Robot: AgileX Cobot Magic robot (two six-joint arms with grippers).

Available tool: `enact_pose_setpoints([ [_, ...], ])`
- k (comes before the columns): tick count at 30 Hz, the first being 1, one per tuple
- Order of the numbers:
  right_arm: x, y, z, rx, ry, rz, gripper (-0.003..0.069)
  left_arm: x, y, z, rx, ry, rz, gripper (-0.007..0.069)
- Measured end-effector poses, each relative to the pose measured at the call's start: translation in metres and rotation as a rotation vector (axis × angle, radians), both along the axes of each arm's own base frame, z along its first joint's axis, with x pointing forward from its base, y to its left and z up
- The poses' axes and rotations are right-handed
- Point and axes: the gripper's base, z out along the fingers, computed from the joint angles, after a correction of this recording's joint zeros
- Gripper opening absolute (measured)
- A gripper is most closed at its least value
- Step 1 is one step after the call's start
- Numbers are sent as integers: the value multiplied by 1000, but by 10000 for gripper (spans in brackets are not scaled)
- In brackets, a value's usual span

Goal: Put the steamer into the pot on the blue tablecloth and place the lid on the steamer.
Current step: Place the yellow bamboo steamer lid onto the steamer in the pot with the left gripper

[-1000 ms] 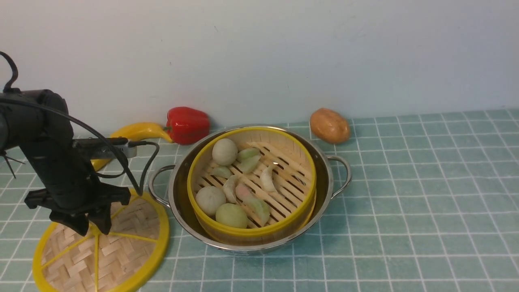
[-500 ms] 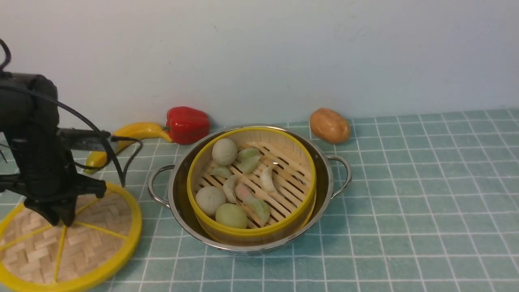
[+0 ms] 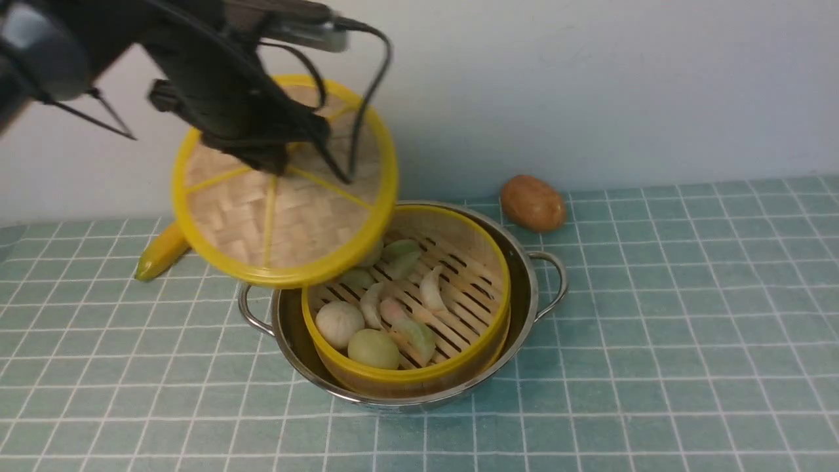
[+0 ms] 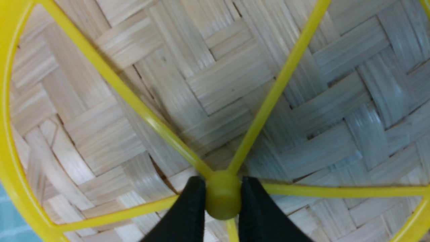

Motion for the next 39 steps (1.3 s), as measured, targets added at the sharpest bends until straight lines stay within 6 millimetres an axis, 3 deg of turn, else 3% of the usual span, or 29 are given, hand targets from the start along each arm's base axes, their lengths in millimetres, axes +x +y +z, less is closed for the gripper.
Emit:
enact_pose_setpoints([
  [4, -1, 1, 0, 8, 4, 14, 387, 8, -36, -31, 8, 57, -68, 114],
  [5, -1, 2, 0, 13, 7, 21, 387, 11, -47, -47, 13, 95, -84, 114],
  [12, -1, 2, 0, 18, 9, 27, 387, 14, -54, -67, -15, 158, -81, 114],
  [21, -1, 3, 0, 26, 12, 27, 387, 9, -68, -66, -50, 165, -108, 114],
  [27, -1, 2, 0, 28, 13, 25, 387, 9, -65, -62, -16, 143, -107, 114],
  [39, -1, 2, 0, 34, 15, 22, 387, -6, -59, -20, -57, 67, -110, 114],
])
